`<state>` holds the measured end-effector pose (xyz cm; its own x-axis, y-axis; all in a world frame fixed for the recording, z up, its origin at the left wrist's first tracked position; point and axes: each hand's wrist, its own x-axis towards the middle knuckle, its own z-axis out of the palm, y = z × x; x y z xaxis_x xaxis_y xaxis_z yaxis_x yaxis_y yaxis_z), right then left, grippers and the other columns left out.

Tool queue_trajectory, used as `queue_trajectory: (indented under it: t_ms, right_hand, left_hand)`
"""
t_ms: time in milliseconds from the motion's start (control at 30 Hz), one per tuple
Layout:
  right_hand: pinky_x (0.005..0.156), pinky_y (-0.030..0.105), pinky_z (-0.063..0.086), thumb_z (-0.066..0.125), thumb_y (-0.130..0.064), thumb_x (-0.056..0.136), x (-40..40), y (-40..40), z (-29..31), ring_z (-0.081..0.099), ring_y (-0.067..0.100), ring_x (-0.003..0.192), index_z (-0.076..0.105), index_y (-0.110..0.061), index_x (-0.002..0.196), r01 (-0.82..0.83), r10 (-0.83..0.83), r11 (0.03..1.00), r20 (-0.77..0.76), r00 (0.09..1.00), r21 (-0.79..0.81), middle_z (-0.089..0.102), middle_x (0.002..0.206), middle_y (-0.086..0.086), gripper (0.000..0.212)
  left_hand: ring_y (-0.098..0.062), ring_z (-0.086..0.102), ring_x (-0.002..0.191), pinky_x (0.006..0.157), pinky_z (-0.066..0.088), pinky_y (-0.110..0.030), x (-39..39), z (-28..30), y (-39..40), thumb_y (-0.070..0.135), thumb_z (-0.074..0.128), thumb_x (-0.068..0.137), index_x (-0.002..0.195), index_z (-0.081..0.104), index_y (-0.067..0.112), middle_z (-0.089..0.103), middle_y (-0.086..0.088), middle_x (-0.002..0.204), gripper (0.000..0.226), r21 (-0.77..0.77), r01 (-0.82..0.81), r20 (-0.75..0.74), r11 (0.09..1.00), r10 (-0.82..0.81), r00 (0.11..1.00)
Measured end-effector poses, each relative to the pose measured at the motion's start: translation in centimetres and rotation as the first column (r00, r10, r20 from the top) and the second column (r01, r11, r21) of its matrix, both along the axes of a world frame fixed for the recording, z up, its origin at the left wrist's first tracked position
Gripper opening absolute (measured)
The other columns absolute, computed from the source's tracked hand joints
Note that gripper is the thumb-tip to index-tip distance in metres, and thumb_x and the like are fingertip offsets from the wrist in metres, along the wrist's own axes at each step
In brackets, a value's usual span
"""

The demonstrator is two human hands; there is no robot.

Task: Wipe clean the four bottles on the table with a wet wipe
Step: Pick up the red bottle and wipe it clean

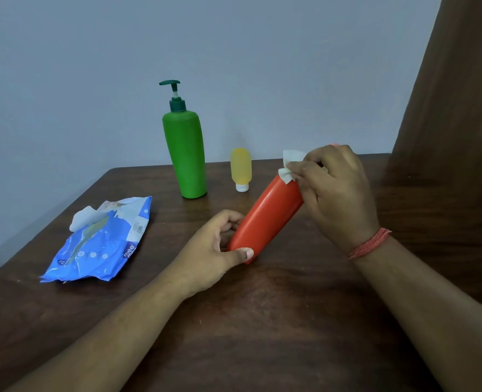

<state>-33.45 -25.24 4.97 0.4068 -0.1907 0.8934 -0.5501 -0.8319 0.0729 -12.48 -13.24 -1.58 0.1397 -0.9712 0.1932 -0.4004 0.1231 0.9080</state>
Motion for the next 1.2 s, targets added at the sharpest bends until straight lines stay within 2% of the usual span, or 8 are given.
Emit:
queue_trajectory:
  t_ms: [167,300,400,533,667,867,1033,1200]
  right_hand:
    - [0.074,0.043,0.047,0.066,0.0,0.09,0.1,-0.9,-0.6,0.055,0.028,0.085,0.073,-0.006,0.101,-0.046,0.044,0.998,0.049,0.998,0.035,0.063,0.092,0.01,0.014]
    - [0.079,0.04,0.048,0.065,0.0,0.091,0.2,-1.2,-0.7,0.058,0.026,0.088,0.072,-0.005,0.099,-0.105,0.091,0.985,0.106,0.99,0.137,0.065,0.094,0.008,0.012]
    - [0.077,0.026,0.046,0.063,0.003,0.089,0.7,-0.6,-0.8,0.057,0.013,0.086,0.069,-0.007,0.091,-0.255,0.191,0.924,0.236,0.953,0.283,0.062,0.092,0.003,0.012]
    - [0.074,0.023,0.049,0.057,0.003,0.092,1.6,0.1,-0.5,0.06,0.005,0.081,0.064,-0.02,0.086,-0.525,0.245,0.696,0.525,0.815,0.491,0.064,0.084,0.0,0.024]
    - [0.086,0.029,0.055,0.059,0.001,0.095,1.4,0.1,0.0,0.067,0.008,0.091,0.07,-0.016,0.099,-0.732,0.161,0.473,0.769,0.619,0.491,0.071,0.088,-0.012,0.021]
    - [0.086,0.031,0.055,0.062,-0.009,0.096,0.9,0.2,0.2,0.068,0.015,0.098,0.071,-0.024,0.102,-0.711,0.276,0.529,0.699,0.66,0.463,0.071,0.095,-0.009,0.018]
    - [0.083,0.021,0.049,0.064,-0.008,0.095,0.9,0.6,0.2,0.061,0.008,0.094,0.071,-0.015,0.105,-0.567,0.355,0.724,0.493,0.794,0.392,0.064,0.096,-0.006,0.014]
    - [0.086,0.024,0.047,0.065,-0.007,0.094,1.0,1.2,0.2,0.059,0.014,0.098,0.073,-0.007,0.108,-0.439,0.38,0.862,0.251,0.89,0.254,0.064,0.101,0.002,0.016]
  left_hand:
    - [-0.02,0.069,0.108,0.088,0.057,-0.032,-0.1,-0.2,0.2,0.015,0.081,0.074,0.111,0.063,0.032,0.07,0.004,0.116,0.044,-0.025,0.009,-0.22,1.0,-0.014,0.975]
    - [-0.043,0.062,0.121,0.102,0.052,-0.057,0.1,0.1,0.4,0.005,0.078,0.075,0.122,0.058,0.015,0.064,-0.013,0.13,0.053,-0.059,0.039,-0.388,0.998,-0.059,0.92]
    - [-0.043,0.062,0.121,0.103,0.051,-0.056,0.2,0.0,0.4,0.003,0.078,0.076,0.126,0.055,0.013,0.063,-0.015,0.131,0.056,-0.061,0.083,-0.369,0.995,-0.1,0.924]
    - [-0.024,0.067,0.114,0.09,0.057,-0.034,0.1,-0.3,0.1,0.006,0.08,0.077,0.124,0.056,0.016,0.069,-0.001,0.123,0.053,-0.028,0.122,-0.308,0.992,-0.125,0.943]
    - [-0.023,0.065,0.118,0.091,0.057,-0.034,0.2,-0.4,0.0,0.026,0.085,0.074,0.119,0.061,0.032,0.066,0.003,0.125,0.051,-0.023,0.093,-0.218,0.995,-0.096,0.971]
    - [-0.027,0.067,0.106,0.097,0.05,-0.062,0.8,0.0,-0.5,0.025,0.081,0.071,0.112,0.054,0.04,0.068,0.007,0.11,0.052,-0.049,-0.115,0.047,0.992,0.118,0.992]
    - [-0.007,0.067,0.1,0.086,0.053,-0.036,1.3,0.6,-0.2,0.018,0.082,0.08,0.108,0.05,0.048,0.068,0.017,0.105,0.052,-0.056,-0.249,0.186,0.967,0.256,0.949]
    - [-0.012,0.062,0.109,0.082,0.044,-0.023,1.4,1.0,-0.2,0.012,0.081,0.083,0.102,0.045,0.049,0.063,0.011,0.117,0.055,-0.064,-0.286,0.276,0.956,0.292,0.916]
